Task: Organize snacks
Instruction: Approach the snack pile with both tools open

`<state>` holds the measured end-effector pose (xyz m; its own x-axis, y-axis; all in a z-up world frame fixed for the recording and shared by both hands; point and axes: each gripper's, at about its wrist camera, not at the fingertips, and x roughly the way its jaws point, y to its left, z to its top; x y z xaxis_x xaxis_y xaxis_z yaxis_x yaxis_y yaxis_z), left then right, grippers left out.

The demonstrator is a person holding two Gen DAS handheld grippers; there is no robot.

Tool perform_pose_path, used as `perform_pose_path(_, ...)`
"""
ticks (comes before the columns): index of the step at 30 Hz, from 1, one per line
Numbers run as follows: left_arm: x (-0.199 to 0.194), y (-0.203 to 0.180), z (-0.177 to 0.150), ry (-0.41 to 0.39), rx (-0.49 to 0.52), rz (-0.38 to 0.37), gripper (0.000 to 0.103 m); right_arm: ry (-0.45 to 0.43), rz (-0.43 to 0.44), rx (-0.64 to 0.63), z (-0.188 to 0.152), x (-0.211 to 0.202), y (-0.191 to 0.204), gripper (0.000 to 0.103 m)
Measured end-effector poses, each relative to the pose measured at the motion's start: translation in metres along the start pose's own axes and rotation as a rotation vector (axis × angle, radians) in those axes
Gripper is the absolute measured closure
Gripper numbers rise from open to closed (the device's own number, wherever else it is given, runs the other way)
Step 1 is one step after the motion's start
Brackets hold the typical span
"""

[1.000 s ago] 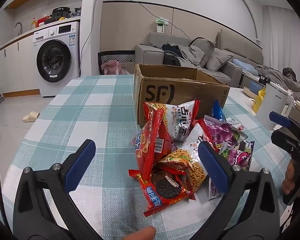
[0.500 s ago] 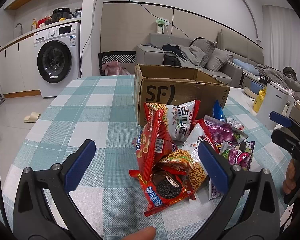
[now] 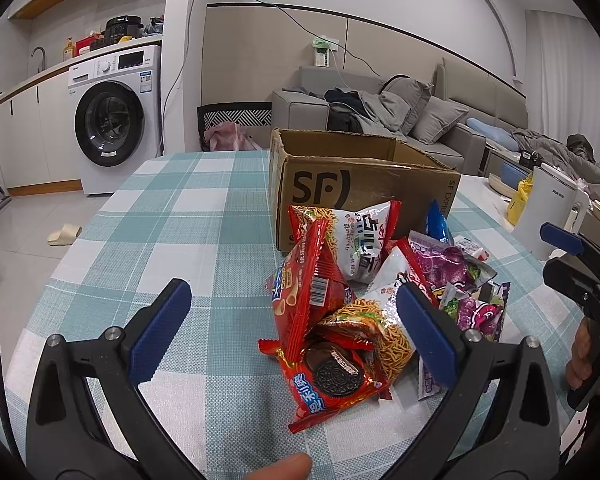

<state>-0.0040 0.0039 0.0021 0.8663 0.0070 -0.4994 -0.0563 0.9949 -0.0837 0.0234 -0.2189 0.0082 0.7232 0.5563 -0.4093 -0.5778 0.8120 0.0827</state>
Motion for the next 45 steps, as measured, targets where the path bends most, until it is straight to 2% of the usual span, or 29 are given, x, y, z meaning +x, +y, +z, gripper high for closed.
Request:
perform_pose_path(26, -0.001, -0.002, -0.001, 0.002, -0.001, 0.004, 0.001, 0.003, -0.007, 0.001, 0.001, -0.001, -0.001, 0.000)
perform_pose_path(45, 0.007, -0.003, 0.000, 0.023, -0.002, 0.018, 0.001, 0.073, -0.065, -0.007, 0.002, 0.011, -0.001, 0.000)
